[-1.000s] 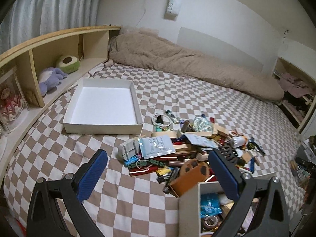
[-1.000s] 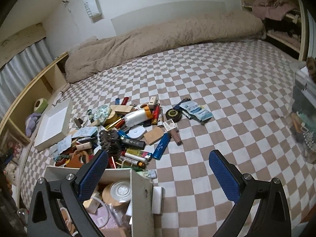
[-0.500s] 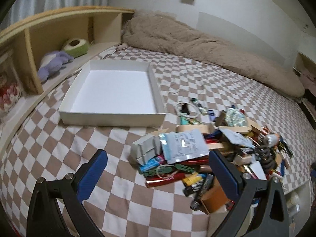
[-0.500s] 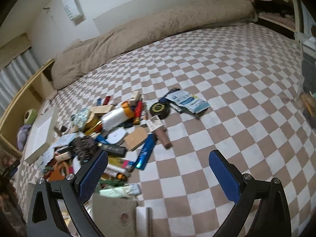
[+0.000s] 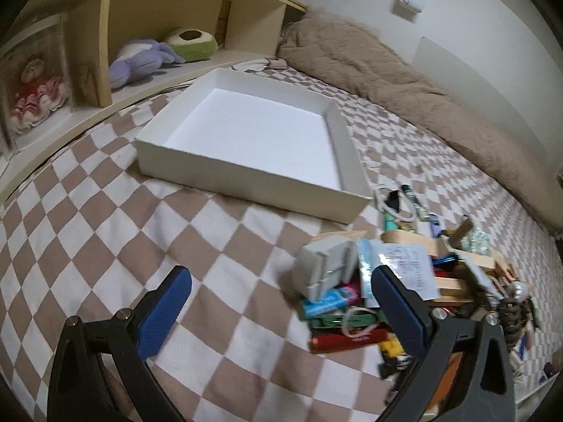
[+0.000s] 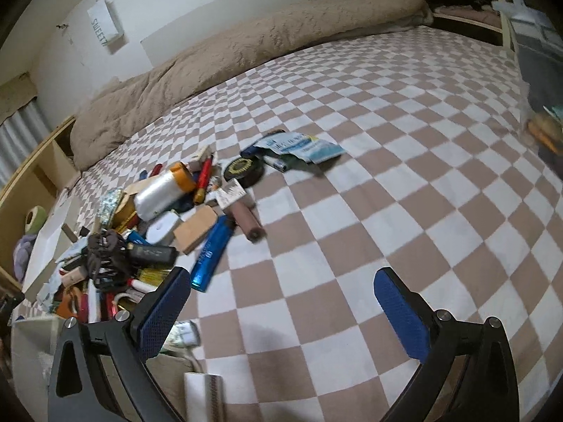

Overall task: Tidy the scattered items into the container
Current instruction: 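Grasp the grey plastic clip with the left gripper while the right tool approaches the lipstick tube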

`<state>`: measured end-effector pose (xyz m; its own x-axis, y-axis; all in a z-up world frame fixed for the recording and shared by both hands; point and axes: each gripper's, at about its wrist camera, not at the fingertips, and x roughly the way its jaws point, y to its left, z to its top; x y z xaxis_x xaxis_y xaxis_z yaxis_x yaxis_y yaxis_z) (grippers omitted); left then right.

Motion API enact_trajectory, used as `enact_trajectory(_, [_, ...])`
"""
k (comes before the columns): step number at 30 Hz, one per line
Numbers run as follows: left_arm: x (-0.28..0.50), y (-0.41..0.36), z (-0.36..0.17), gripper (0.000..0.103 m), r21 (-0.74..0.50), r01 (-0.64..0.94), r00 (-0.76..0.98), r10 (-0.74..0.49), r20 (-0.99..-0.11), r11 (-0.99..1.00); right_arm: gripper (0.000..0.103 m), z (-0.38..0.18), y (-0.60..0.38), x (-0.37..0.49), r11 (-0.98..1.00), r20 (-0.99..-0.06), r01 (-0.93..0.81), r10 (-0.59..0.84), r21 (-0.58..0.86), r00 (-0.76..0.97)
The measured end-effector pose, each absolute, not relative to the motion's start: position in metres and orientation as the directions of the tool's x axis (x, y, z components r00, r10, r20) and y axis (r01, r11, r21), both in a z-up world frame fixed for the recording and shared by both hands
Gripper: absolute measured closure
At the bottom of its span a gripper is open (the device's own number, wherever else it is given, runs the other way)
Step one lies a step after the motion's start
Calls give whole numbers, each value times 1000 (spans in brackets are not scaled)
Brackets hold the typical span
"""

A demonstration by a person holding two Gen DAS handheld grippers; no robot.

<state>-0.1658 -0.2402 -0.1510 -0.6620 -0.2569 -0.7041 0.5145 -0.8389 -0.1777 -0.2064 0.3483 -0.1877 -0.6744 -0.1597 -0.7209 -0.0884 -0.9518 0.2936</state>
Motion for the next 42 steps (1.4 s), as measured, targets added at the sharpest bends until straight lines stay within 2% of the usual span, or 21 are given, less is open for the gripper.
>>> enact_trajectory(7, [-178, -241, -176, 3, -180, 485, -681, -240, -692, -856, 0, -207, 343, -212, -962, -756, -83, -151, 262, -637])
enact_trajectory(10, [-189, -236, -183, 13, -149, 463, -672, -237, -701, -874, 0, -208, 343, -213, -963, -758, -79, -149, 256, -635])
enact_trajectory(18, [-208, -227, -195, 28, -126, 404, -652, -189, -734, -906, 0, -211, 338, -214, -971, -776, -82, -127, 224, -618])
enact_trajectory(23, [-211, -226, -200, 65, -151, 379, -648, -146, -747, -913, 0, -212, 338, -214, -972, -778, -81, -126, 221, -615])
enact_trajectory(26, [-206, -221, -195, 72, -147, 368, -665, -149, -732, -918, 0, -213, 343, -211, -964, -767, -75, -155, 256, -622])
enact_trajectory(30, [-194, -219, -188, 74, -156, 390, -669, -162, -726, -908, 0, -214, 354, -212, -939, -756, -82, -216, 335, -618])
enact_trajectory(32, [-187, -219, -188, 74, -154, 404, -664, -173, -728, -902, 0, -215, 354, -215, -940, -770, -87, -214, 329, -602])
enact_trajectory(38, [-152, -221, -179, 74, -85, 451, -645, -258, -719, -889, 0, -216, 325, -232, -991, -821, -82, -43, 109, -570])
enact_trajectory(40, [-141, -226, -179, 74, -78, 473, -630, -275, -726, -877, 0, -217, 319, -241, -996, -822, -52, -35, 78, -568])
enact_trajectory(42, [-130, -231, -181, 74, -93, 498, -619, -278, -735, -862, 7, -215, 321, -246, -996, -816, -32, -54, 88, -575])
